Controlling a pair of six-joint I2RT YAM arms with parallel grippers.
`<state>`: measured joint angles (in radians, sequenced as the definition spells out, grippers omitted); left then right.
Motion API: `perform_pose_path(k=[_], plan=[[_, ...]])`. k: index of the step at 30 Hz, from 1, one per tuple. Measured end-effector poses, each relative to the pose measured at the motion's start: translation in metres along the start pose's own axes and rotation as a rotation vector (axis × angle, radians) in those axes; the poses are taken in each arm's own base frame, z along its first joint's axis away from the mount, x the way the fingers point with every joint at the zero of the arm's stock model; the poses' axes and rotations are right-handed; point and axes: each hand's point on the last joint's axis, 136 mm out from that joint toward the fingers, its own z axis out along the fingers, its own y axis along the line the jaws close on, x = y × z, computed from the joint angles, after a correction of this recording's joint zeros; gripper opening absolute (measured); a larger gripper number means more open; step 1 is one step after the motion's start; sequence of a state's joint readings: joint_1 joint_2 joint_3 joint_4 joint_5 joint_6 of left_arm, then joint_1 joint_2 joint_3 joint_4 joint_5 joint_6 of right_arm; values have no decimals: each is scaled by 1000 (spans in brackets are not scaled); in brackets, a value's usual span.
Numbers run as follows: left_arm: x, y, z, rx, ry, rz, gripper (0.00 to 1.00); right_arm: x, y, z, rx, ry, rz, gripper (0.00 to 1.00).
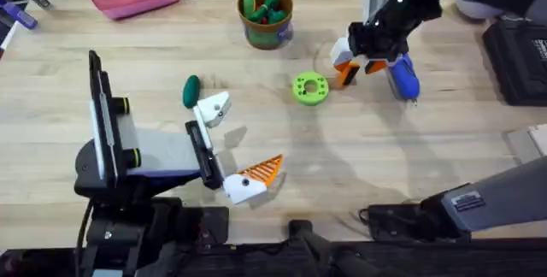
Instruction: Pick up the gripper from the table and insert it into the empty holder that is missing its gripper. Then pick up a screw, insert it into the mounting hole, and use the screwdriver to tighten it. Finally, clean up the table by picking up the vegetable and placing it into the bucket.
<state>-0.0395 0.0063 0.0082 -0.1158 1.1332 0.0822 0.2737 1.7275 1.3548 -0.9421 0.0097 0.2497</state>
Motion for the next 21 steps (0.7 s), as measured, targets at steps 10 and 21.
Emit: perform_pose_path(k=[10,21], plan=[[0,0,0,0,0,0,987,0,0,0,0,0,-11,244],[0,0,0,0,0,0,987,-2,0,0,-2,-6,-15,6]])
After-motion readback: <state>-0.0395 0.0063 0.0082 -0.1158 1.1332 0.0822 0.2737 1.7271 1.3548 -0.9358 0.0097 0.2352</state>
